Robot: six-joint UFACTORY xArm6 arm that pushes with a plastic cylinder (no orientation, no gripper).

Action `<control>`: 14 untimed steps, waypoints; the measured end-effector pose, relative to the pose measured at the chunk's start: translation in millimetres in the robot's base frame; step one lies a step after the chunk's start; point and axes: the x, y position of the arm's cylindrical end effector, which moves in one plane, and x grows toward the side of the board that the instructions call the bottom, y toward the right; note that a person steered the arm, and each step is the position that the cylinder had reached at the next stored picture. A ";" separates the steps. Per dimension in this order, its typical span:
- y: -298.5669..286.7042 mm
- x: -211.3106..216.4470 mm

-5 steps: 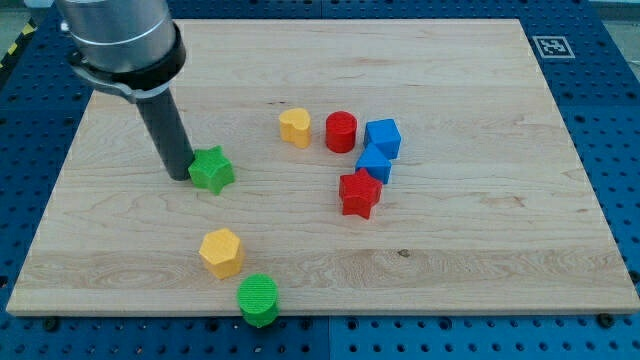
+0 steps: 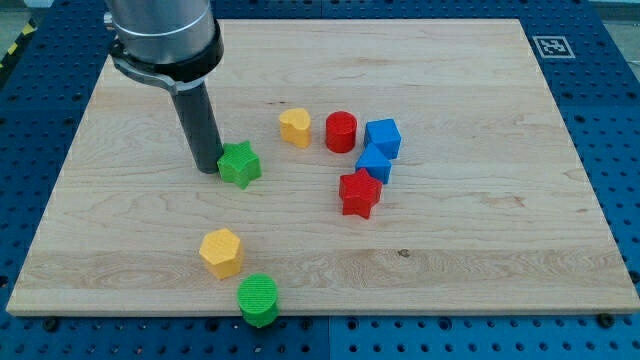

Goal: Slide the green star closer to the yellow heart

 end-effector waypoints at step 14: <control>42.9 9.6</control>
